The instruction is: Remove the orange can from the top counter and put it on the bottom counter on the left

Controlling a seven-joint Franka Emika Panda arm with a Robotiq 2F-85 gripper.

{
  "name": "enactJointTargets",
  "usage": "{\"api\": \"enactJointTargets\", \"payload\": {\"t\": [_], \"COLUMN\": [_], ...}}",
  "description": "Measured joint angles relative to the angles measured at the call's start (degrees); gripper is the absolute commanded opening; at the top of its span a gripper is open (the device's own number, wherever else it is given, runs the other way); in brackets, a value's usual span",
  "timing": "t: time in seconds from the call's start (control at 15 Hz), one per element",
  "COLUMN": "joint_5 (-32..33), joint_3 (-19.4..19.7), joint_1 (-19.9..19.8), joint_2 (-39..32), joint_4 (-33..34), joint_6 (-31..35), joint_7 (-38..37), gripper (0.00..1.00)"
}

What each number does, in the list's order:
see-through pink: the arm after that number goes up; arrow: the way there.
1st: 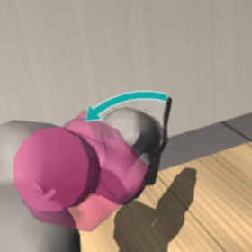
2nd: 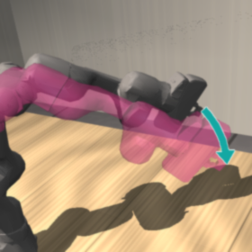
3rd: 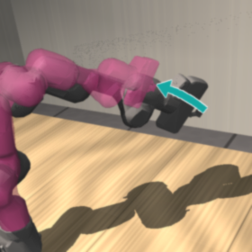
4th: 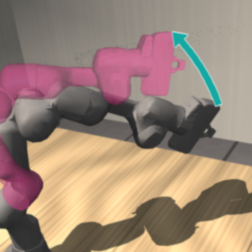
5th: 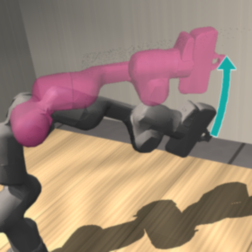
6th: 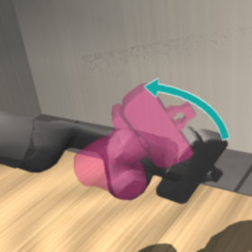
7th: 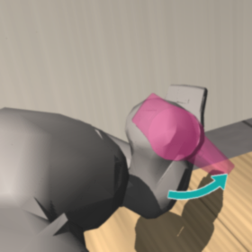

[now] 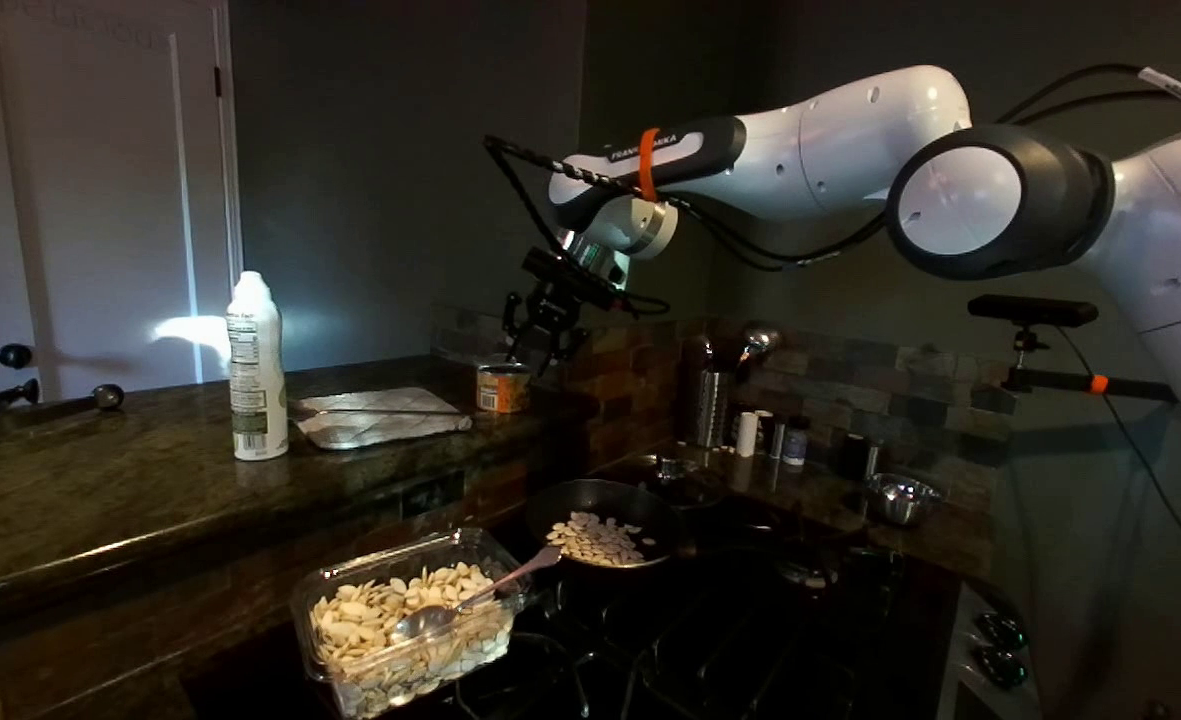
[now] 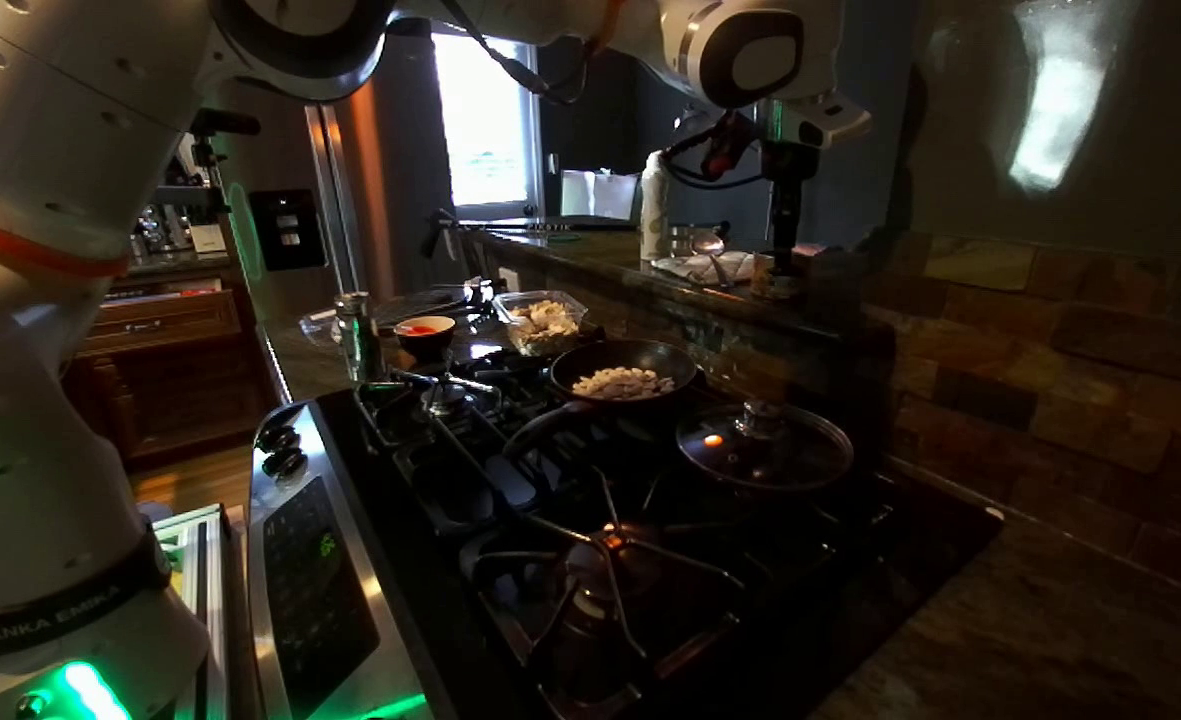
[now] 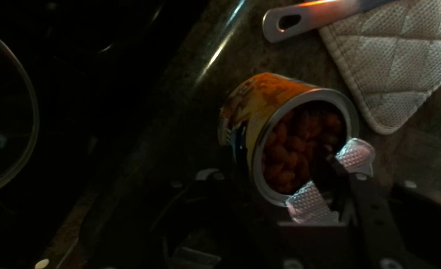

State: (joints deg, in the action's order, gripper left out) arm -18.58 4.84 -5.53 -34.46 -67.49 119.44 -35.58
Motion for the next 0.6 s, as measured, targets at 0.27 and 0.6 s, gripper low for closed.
{"api": "enactJointTargets", "payload": {"t": [0.27,0.6], "joint_5": [-0.6,-1.5], "joint_3": [-0.8,-2.0], "joint_1": [-0.6,-1.7], "joint_2": [-0.5,-1.9], "joint_4": [0.1,1.2], "joint_6": [0.0,0.0], "joint_7": [1.4,4.1], "gripper": [0.27,0.00]}}
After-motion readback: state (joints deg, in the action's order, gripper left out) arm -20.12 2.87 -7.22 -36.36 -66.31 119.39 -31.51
